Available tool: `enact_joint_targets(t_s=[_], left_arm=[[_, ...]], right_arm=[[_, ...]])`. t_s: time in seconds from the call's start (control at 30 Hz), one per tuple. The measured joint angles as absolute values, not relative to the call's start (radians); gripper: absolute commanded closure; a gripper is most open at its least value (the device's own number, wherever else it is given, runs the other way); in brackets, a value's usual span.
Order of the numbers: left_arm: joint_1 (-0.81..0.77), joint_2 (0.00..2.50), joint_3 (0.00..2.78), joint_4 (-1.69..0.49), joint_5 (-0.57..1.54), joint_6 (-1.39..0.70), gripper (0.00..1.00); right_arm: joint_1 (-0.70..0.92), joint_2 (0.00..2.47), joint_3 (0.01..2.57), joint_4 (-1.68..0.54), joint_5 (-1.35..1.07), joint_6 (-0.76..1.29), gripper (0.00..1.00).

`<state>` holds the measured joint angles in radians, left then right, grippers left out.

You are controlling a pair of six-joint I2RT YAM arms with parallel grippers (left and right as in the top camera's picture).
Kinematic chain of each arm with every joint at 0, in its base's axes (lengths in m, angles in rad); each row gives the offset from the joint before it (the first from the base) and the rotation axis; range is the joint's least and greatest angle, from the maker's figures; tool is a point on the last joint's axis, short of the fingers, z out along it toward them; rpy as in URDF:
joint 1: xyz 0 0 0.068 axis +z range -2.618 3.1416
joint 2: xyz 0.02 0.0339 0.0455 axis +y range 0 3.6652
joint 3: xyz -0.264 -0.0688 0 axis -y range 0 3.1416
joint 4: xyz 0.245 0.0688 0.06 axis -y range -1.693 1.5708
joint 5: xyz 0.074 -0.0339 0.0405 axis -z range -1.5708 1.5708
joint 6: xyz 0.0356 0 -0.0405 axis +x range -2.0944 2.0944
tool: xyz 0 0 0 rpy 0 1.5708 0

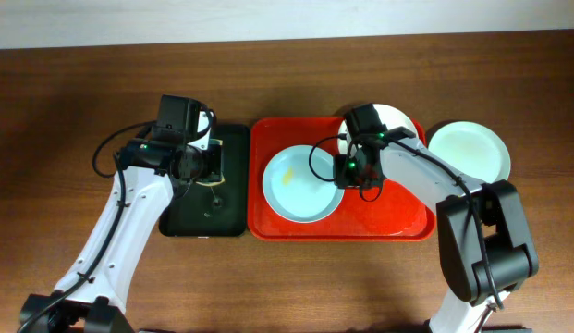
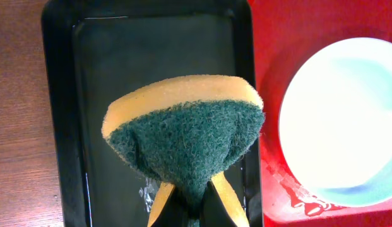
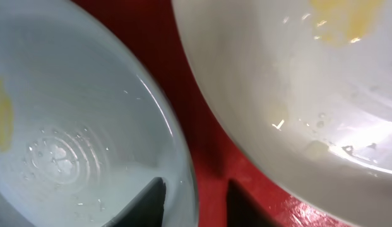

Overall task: Clean dirty plates on tray and stack at the side
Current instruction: 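Lift the sponge with the left gripper and move it over the light blue plate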

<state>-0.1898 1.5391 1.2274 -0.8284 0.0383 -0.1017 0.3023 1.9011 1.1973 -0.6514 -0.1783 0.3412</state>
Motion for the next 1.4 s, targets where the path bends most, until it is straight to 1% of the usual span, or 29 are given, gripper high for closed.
enact_joint_targets(t_s=[0.47,0.67,0.8,1.2,1.4], left_arm=[[-0.190,1.547,1.241,-0.833,0.071,-0.102,1.00],[-0.190,1.656,1.399,-0.915,0.064,-0.102,1.00],[-0.196,1.752,1.453,-0.910,0.076,-0.103,1.00],[-0.405,1.906,1.454,-0.766,0.127,-0.180,1.00],[-0.424,1.999,1.454,-0.765,0.128,-0.184,1.00]], right_arm=[[0.312,1.901,1.185,-0.620,-0.247,0.344,0.96],[0.312,1.901,1.185,-0.619,-0.253,0.344,0.96],[0.312,1.901,1.185,-0.619,-0.253,0.344,0.96],[0.312,1.901,1.185,-0.619,-0.253,0.344,0.96],[0.312,1.901,1.185,-0.619,-0.253,0.345,0.96]])
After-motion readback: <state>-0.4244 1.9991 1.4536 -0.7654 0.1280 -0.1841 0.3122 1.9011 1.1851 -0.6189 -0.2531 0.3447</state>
